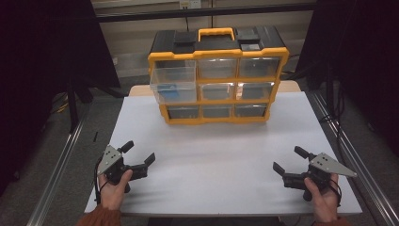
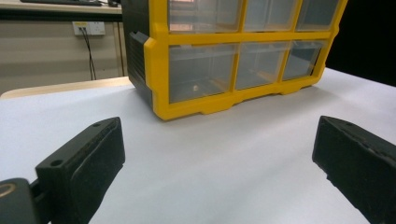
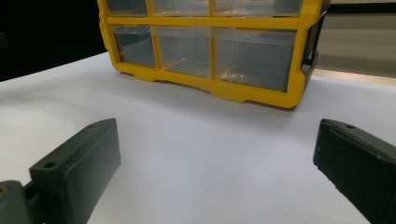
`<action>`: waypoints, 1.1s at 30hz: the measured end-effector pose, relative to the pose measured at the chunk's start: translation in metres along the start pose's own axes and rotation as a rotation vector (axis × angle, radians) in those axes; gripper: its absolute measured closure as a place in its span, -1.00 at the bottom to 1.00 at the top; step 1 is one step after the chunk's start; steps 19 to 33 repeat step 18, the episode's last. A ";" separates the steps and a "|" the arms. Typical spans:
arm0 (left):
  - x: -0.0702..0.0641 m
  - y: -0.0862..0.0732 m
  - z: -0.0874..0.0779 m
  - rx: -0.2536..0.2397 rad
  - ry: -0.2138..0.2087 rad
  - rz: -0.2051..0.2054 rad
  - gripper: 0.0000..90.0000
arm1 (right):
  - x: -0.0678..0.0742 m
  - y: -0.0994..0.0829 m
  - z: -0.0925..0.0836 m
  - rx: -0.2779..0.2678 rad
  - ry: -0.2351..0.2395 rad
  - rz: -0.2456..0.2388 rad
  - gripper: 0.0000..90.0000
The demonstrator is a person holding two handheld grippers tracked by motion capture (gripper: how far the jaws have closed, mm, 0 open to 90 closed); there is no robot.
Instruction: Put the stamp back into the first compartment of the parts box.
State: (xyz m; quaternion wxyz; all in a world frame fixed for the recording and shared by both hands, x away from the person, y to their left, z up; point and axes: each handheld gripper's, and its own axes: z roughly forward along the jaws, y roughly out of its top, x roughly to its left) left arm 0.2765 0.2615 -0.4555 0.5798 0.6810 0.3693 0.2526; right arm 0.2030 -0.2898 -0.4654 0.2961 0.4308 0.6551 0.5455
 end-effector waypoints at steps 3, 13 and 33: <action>-0.002 -0.002 -0.007 0.017 0.045 0.024 -0.94 | -0.001 0.000 0.000 -0.003 -0.006 0.003 -0.99; -0.002 -0.005 -0.026 0.014 0.025 0.001 -0.94 | -0.001 0.000 -0.001 -0.001 -0.014 0.004 -0.99; -0.004 -0.004 -0.025 0.015 0.029 -0.006 -0.94 | -0.003 -0.001 0.000 0.004 -0.024 0.010 -0.99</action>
